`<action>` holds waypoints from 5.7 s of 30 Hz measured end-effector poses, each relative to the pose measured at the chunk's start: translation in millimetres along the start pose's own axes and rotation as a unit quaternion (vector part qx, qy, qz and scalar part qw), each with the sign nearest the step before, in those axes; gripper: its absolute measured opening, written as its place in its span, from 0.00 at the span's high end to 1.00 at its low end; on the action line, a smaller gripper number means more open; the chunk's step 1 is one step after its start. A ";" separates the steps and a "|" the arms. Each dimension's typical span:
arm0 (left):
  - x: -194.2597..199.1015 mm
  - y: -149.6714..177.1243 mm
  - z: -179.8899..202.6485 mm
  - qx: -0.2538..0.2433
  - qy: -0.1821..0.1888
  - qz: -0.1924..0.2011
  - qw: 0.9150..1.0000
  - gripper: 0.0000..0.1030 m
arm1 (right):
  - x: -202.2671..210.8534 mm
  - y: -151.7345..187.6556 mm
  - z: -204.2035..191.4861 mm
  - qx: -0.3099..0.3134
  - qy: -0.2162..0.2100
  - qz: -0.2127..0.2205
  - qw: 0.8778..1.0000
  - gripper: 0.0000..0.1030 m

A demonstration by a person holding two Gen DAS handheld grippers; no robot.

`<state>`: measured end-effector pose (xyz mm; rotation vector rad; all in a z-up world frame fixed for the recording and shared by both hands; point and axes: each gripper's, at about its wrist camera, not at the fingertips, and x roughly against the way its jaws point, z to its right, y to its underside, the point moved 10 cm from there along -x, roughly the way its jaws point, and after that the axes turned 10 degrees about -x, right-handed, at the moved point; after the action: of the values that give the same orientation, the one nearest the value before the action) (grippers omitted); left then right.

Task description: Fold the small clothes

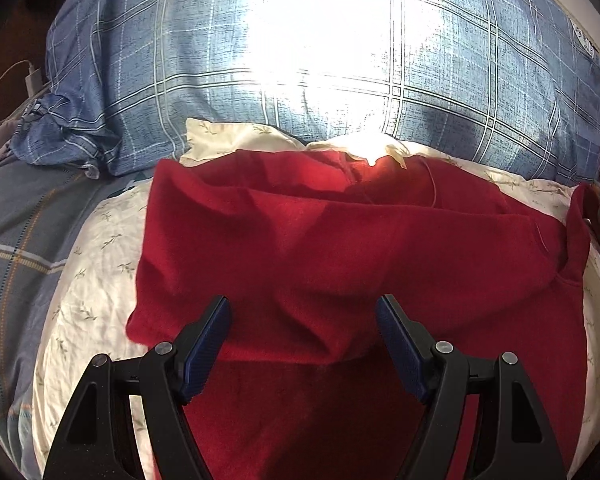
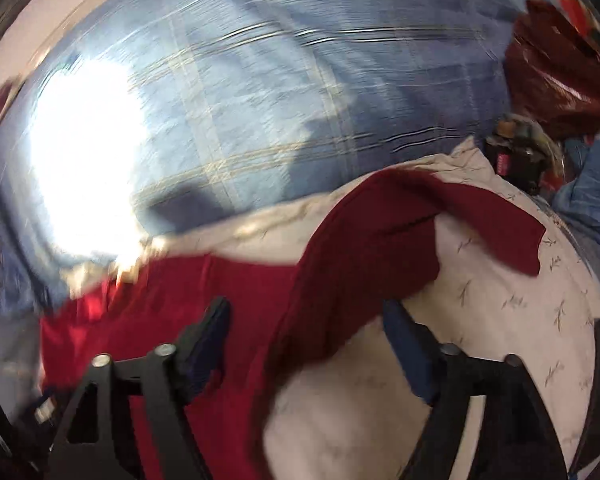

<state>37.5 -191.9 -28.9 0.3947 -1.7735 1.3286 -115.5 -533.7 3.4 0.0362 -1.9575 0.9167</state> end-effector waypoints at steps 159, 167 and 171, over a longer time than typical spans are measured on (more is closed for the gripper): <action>-37.2 -19.4 -72.6 0.047 0.012 -0.016 0.999 0.77 | -16.0 86.1 -31.6 0.205 0.007 -0.073 0.976 0.67; -15.2 -16.8 -81.0 0.057 -0.034 0.010 0.998 0.48 | 0.8 63.5 -79.2 0.196 -0.049 -0.025 0.979 0.63; -30.9 -14.2 -78.6 0.051 -0.051 -0.005 0.997 0.48 | -34.5 69.0 -101.0 0.199 -0.063 -0.052 0.977 0.66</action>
<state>100.0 -134.3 -39.4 0.5353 -1.7894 1.4182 -47.4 -433.6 -35.3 0.4323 -1.8357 1.2483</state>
